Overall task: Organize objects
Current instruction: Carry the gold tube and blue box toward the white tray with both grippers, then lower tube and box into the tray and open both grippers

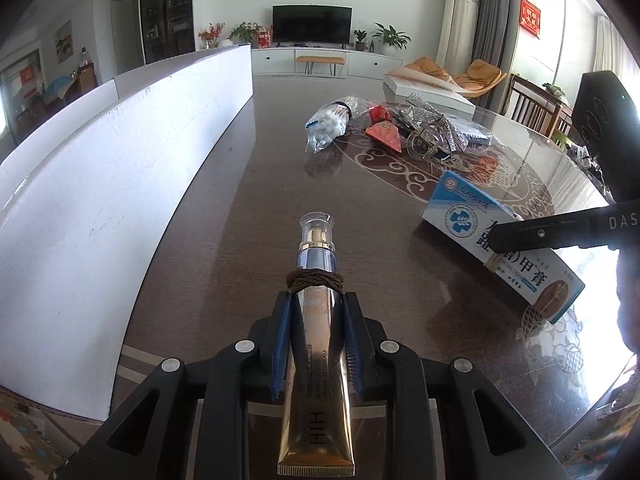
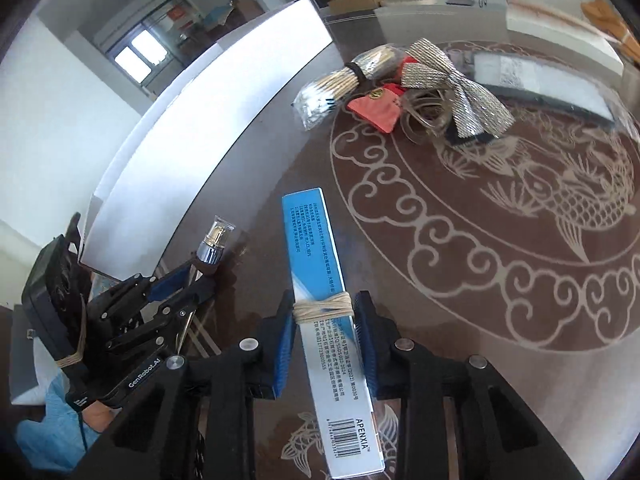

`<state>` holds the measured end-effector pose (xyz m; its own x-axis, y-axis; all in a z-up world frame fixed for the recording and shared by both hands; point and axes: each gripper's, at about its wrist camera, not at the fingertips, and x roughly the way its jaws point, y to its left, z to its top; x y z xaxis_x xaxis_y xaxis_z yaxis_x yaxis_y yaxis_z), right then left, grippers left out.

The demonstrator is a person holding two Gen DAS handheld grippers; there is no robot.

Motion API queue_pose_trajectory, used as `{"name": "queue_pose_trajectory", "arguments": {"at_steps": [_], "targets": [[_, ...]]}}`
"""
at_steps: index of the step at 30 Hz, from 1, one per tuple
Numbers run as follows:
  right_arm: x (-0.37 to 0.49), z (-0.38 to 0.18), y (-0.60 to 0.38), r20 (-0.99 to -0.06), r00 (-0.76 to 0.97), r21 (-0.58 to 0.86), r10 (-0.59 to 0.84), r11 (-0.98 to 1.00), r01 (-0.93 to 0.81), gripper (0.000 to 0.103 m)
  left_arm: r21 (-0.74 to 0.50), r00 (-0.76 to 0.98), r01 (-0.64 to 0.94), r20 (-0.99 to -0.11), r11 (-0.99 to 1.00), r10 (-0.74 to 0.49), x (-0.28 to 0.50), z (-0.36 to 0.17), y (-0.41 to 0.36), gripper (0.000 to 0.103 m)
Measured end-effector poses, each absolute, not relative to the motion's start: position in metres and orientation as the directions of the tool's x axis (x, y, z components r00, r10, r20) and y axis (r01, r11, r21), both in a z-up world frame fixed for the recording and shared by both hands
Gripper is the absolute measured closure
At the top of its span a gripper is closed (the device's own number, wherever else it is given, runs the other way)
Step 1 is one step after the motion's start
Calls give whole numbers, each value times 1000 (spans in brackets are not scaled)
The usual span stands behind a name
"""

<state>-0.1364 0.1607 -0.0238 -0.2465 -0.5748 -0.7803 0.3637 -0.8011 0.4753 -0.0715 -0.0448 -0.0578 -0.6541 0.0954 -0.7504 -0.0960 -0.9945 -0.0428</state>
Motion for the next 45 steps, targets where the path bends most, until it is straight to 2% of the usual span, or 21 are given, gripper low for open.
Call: {"name": "queue_pose_trajectory", "arguments": {"at_steps": [5, 10, 14, 16, 19, 23, 25, 26, 27, 28, 29, 33, 39, 43, 45], "targets": [[-124, -20, 206, -746, -322, 515, -584, -811, 278, 73, -44, -655, -93, -750, -995, 94, -74, -57, -45, 78], [-126, -20, 226, -780, -375, 457, -501, -865, 205, 68, -73, -651, -91, -750, -993, 115, -74, -57, -50, 78], [-131, -4, 221, -819, -397, 346, -414, -909, 233, 49, -168, -640, -82, -746, -982, 181, -72, -56, -62, 78], [-129, 3, 212, -828, -401, 293, -391, -913, 285, 34, -221, -636, -72, -741, -973, 216, -73, -57, -69, 78], [-135, 4, 183, -867, -364, 199, -340, -906, 373, 25, -266, -635, -61, -733, -962, 243, -72, -58, -74, 78], [-137, -18, 153, -934, -308, 34, -182, -902, 431, 25, -274, -637, -57, -730, -960, 247, -70, -58, -74, 78], [-133, -26, 151, -941, -304, -1, -146, -901, 434, 26, -275, -643, -52, -726, -960, 243, -69, -57, -76, 78], [-129, -28, 154, -942, -304, -4, -139, -904, 427, 29, -278, -648, -50, -722, -959, 243, -68, -56, -78, 78], [-126, -26, 157, -936, -322, -3, -145, -909, 416, 39, -279, -653, -49, -717, -959, 242, -68, -54, -79, 78], [-124, -24, 161, -932, -332, -6, -144, -912, 410, 53, -279, -658, -49, -713, -959, 242, -67, -53, -79, 78], [-121, -23, 163, -932, -334, -8, -141, -913, 408, 59, -279, -663, -50, -709, -959, 241, -67, -52, -80, 78], [-112, -10, 171, -915, -358, 23, -186, -910, 413, 59, -273, -707, -66, -666, -960, 238, -59, -41, -77, 79], [-106, 51, 154, -826, -473, 66, -308, -885, 461, 59, -291, -827, -110, -504, -951, 250, -22, 7, -82, 79], [-116, 96, 109, -758, -523, 72, -391, -846, 528, 59, -358, -892, -72, -395, -931, 221, 1, 48, -112, 78], [-131, 112, 76, -729, -530, 75, -433, -820, 568, 59, -381, -911, -38, -367, -924, 189, 3, 67, -135, 78]]}}
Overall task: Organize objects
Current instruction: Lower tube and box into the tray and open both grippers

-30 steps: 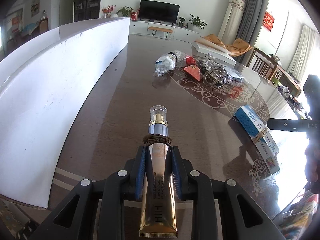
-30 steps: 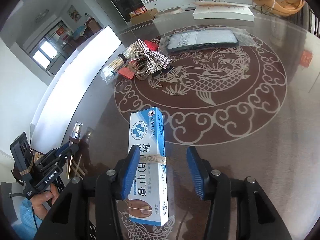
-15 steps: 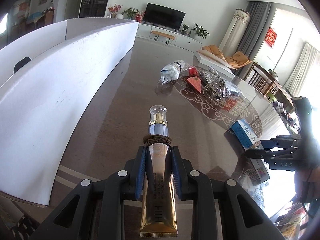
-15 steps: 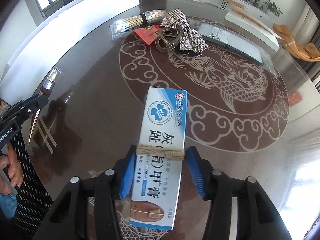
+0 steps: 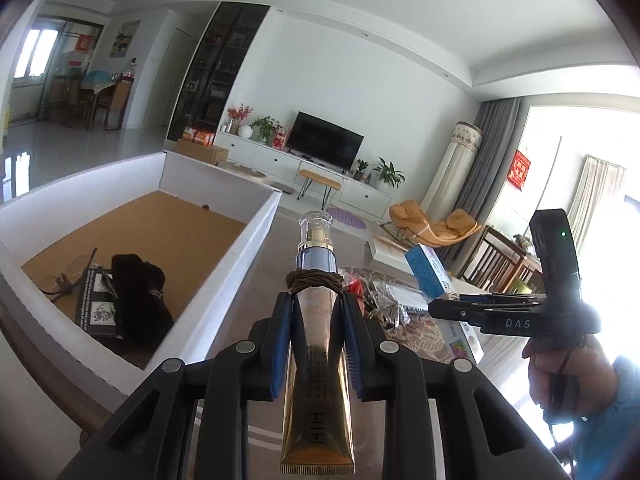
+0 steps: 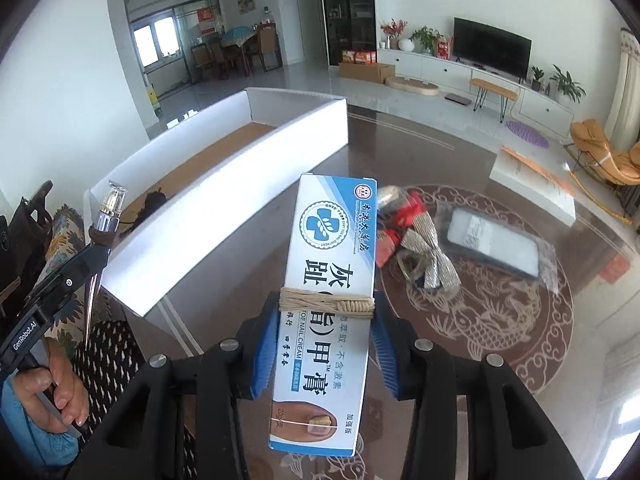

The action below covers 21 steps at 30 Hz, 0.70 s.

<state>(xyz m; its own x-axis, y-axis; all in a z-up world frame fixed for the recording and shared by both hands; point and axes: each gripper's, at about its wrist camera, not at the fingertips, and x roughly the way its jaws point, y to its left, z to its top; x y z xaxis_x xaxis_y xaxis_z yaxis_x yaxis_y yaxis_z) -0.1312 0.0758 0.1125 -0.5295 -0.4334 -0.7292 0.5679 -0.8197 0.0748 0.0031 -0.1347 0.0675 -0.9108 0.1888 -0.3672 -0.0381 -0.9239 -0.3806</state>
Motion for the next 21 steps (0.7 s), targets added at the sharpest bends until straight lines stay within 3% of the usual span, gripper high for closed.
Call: {"name": "queue_pose_trajectory", "arguments": {"at_steps": [4, 10, 14, 16, 18, 20, 21], "targets": [[-154, 138, -3, -686, -513, 74, -516, -750, 657, 59, -397, -911, 70, -398, -915, 103, -13, 93, -191, 78], [-183, 137, -128, -688, -431, 88, -583, -657, 749, 59, -316, -814, 262, -580, -912, -33, -67, 80, -273, 78], [-205, 95, -186, -745, -396, 55, -537, -640, 766, 56, -225, -697, 369, -709, -902, -108, -102, 50, -298, 77], [-216, 70, -197, -783, -366, 70, -504, -656, 752, 45, -201, -657, 391, -745, -898, -119, -112, 35, -302, 65], [-220, 58, -195, -793, -359, 84, -492, -672, 735, 44, -171, -647, 408, -747, -897, -152, -114, 29, -298, 30], [-218, 57, -181, -771, -365, 117, -522, -679, 725, 41, -160, -679, 411, -711, -898, -185, -108, 32, -290, 22], [-216, 60, -171, -755, -379, 122, -535, -682, 721, 34, -158, -693, 406, -695, -900, -191, -104, 35, -283, 22]]}}
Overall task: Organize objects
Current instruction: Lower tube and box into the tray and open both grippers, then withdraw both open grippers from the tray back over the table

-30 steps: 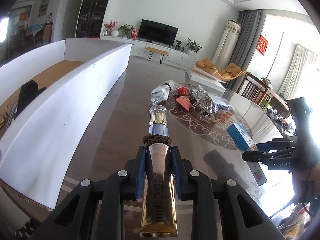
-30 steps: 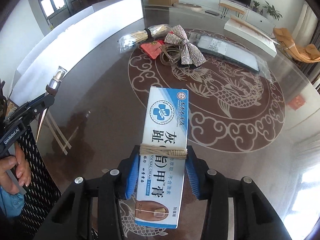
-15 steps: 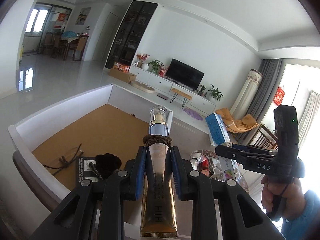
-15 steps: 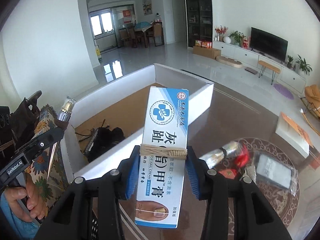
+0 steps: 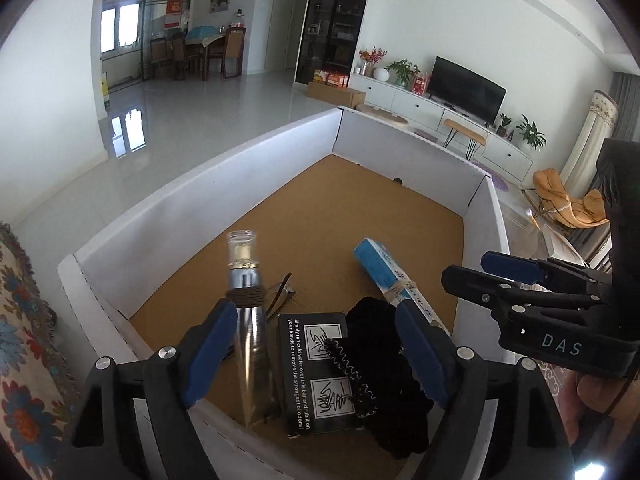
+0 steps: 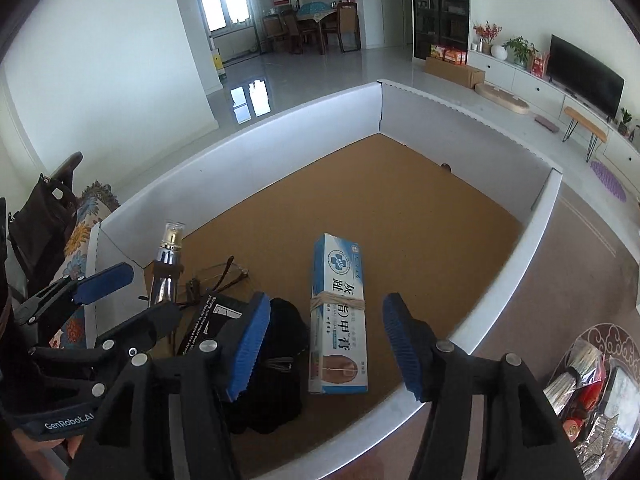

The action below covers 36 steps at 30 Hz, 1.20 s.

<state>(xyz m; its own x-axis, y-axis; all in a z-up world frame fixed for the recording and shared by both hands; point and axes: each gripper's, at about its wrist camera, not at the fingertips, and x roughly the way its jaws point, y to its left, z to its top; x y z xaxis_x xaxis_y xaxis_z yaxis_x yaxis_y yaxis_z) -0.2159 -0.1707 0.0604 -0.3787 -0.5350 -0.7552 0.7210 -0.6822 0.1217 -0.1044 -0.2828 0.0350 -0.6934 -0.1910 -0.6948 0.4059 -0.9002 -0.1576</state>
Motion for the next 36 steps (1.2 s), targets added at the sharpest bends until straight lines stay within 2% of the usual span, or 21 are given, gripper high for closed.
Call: {"name": "queue_pose_trajectory", "arguments": {"at_steps": [3, 7, 8, 11, 15, 19, 22, 26, 32, 36], "targets": [[-195, 72, -132, -699, -450, 89, -556, -691, 717, 21, -170, -728, 382, -661, -909, -182, -94, 45, -258, 22], [-154, 72, -59, -636, -570, -15, -520, -730, 683, 6, -211, -814, 250, -575, -945, -86, -74, 66, -194, 21], [-147, 67, -38, -632, -600, -52, -490, -746, 664, 6, -223, -830, 203, -557, -954, -46, -69, 70, -174, 19], [-134, 45, 24, -654, -659, -121, -372, -808, 577, 6, -248, -849, 34, -519, -968, 103, -55, 71, -112, 1], [-124, 11, 110, -712, -672, -155, -204, -888, 434, 6, -198, -790, -131, -571, -971, 223, -57, 47, -34, 0], [-117, -15, 174, -765, -636, -144, -98, -937, 317, 6, -149, -712, -173, -664, -974, 228, -69, 3, 6, 0], [-110, -22, 201, -779, -623, -118, -71, -959, 257, 6, -133, -692, -167, -690, -977, 212, -71, -18, 7, 0], [-103, -32, 204, -794, -603, -80, -77, -970, 230, 6, -92, -676, -133, -720, -987, 158, -70, -41, 0, 0], [-104, -37, 191, -793, -600, -59, -104, -968, 245, 6, -97, -650, -87, -749, -991, 130, -75, -60, -15, 0], [-107, -40, 197, -805, -580, -15, -120, -975, 222, 1, -79, -648, -85, -752, -993, 115, -78, -62, -14, 0]]}}
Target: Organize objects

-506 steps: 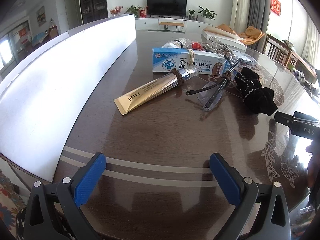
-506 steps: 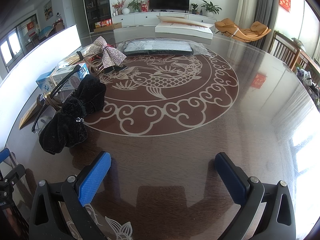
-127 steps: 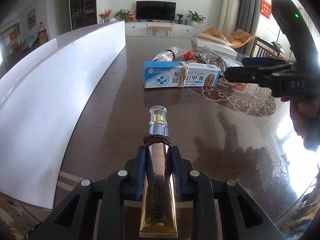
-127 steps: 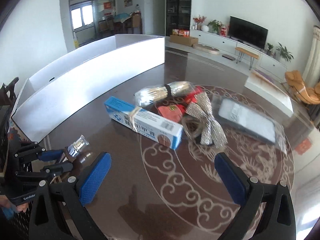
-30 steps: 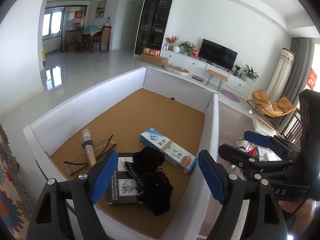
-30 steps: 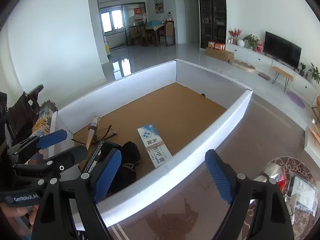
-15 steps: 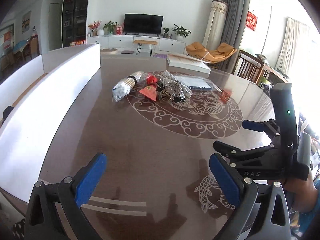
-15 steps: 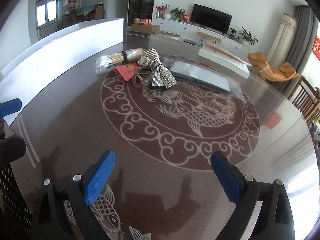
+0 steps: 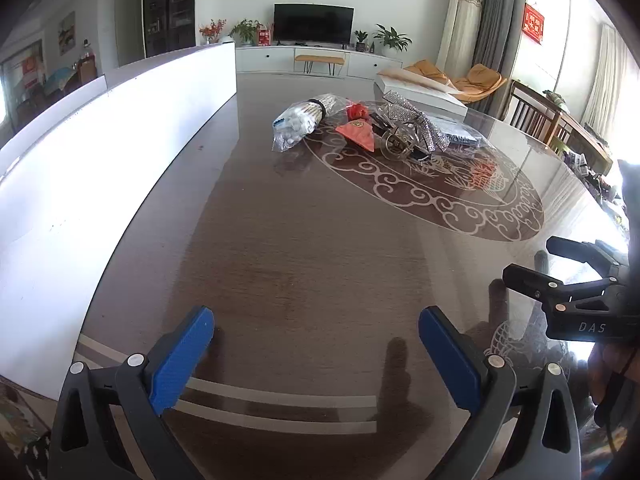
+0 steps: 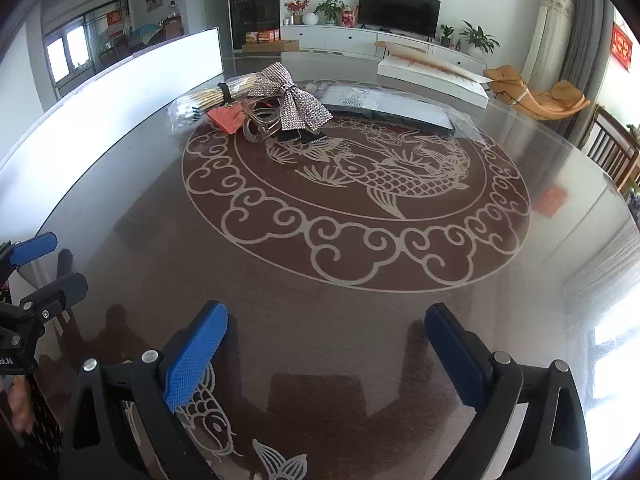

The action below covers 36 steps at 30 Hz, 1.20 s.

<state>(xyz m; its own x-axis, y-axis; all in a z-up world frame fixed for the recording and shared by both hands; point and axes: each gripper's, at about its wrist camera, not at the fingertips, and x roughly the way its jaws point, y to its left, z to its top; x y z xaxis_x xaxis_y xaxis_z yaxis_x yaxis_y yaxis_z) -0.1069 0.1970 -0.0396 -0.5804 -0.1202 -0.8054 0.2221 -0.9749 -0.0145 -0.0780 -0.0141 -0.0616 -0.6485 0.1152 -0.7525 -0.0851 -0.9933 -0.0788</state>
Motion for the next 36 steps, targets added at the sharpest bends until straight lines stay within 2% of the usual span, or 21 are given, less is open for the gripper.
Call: {"name": "queue_pose_trajectory", "arguments": {"at_steps": [19, 36], "targets": [[-105, -40, 197, -805, -583, -14, -110, -979, 204, 0, 0, -638, -102, -767, -995, 65, -78, -65, -4, 0], [-106, -40, 197, -805, -583, -14, -110, -979, 204, 0, 2, -627, -92, -777, -996, 56, -79, -65, -5, 0]]}}
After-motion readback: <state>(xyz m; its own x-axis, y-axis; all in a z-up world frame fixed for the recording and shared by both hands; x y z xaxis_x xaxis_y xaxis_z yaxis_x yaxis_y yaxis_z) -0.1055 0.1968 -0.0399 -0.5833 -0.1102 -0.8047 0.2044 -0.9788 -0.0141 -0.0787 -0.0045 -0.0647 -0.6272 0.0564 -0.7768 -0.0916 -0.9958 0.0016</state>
